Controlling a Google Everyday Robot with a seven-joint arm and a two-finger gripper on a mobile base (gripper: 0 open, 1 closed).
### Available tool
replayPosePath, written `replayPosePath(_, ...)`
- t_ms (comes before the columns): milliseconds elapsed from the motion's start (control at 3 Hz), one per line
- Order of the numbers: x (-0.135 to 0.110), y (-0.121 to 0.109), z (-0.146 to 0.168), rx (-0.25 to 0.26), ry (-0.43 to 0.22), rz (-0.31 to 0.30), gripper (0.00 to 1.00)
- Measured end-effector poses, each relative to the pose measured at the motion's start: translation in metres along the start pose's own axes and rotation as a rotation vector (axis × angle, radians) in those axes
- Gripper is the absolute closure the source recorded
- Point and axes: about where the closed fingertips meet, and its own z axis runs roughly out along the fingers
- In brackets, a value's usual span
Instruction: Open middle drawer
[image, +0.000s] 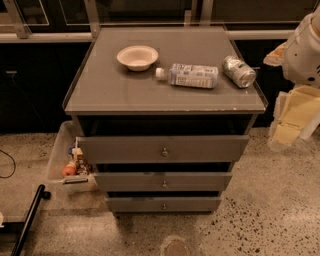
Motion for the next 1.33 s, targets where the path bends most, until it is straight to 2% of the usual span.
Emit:
replayPosePath(333,0.007,0.007,0.020,-0.016,-0.010,-0.018,0.00)
replayPosePath(667,0.007,0.007,0.020,-0.016,-0.010,-0.018,0.00)
replayPosePath(1000,0.018,0.022,0.056,-0.072,-0.038,0.010,0.00)
replayPosePath(1333,0.034,0.040,0.115,-0.132,-0.068,0.019,0.00)
